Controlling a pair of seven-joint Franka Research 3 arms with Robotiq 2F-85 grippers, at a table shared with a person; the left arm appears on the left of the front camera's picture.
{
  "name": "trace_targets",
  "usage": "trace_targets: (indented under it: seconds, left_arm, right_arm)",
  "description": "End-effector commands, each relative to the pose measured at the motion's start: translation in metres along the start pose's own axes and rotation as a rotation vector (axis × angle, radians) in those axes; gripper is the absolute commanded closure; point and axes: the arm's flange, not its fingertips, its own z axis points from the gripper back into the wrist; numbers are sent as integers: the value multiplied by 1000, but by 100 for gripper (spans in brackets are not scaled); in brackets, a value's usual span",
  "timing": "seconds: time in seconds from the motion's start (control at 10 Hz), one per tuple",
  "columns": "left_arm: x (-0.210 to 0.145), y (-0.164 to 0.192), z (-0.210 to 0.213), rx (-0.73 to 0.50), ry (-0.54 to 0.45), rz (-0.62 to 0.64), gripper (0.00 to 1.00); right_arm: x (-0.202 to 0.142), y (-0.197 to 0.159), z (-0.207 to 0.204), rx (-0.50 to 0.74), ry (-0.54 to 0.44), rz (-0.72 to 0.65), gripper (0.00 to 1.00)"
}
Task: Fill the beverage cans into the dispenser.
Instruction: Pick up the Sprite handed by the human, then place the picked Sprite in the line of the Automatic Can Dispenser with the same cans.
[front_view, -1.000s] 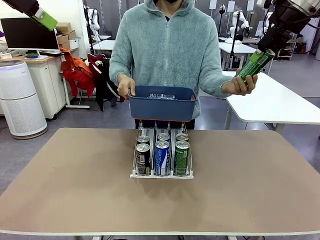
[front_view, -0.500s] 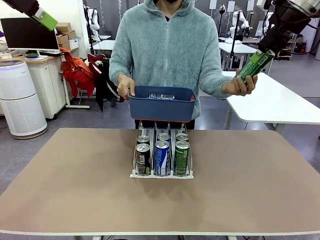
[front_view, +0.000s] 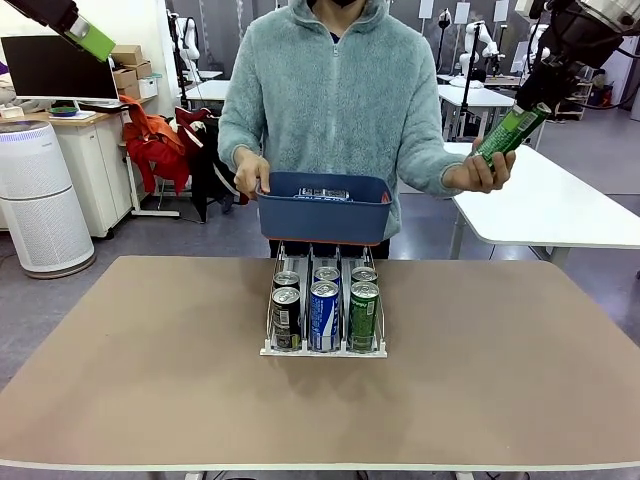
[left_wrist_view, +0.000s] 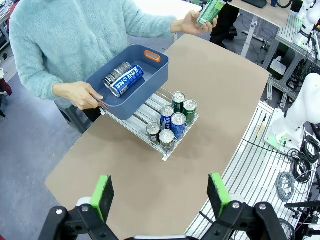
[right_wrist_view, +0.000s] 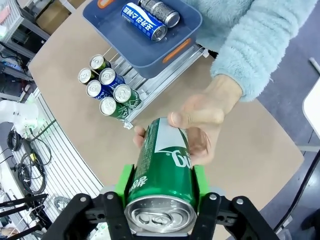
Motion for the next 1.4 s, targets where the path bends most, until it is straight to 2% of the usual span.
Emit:
trace_targets:
  seconds: [0.0, 0.4, 0.5, 0.6, 0.7, 1.3]
  left_arm:
    - [-2, 1, -2, 3, 3, -8, 0]
    - [-2, 1, -2, 3, 3, -8, 0]
    - [-2, 1, -2, 3, 3, -8, 0]
    - [-2, 1, -2, 3, 3, -8, 0]
    - [-2, 1, -2, 3, 3, -8, 0]
    - [-2, 1, -2, 3, 3, -8, 0]
  right_arm:
    - [-1, 4, 1, 0, 7, -13, 100]
    - [-3, 6, 2, 41, 41, 43, 100]
    - [-2, 6, 2, 70, 20, 28, 100]
    - [1, 6, 1, 53, 4, -70, 100]
    - [-1, 4, -1, 20, 18, 13, 100]
    - [-1, 4, -1, 20, 18, 13, 100]
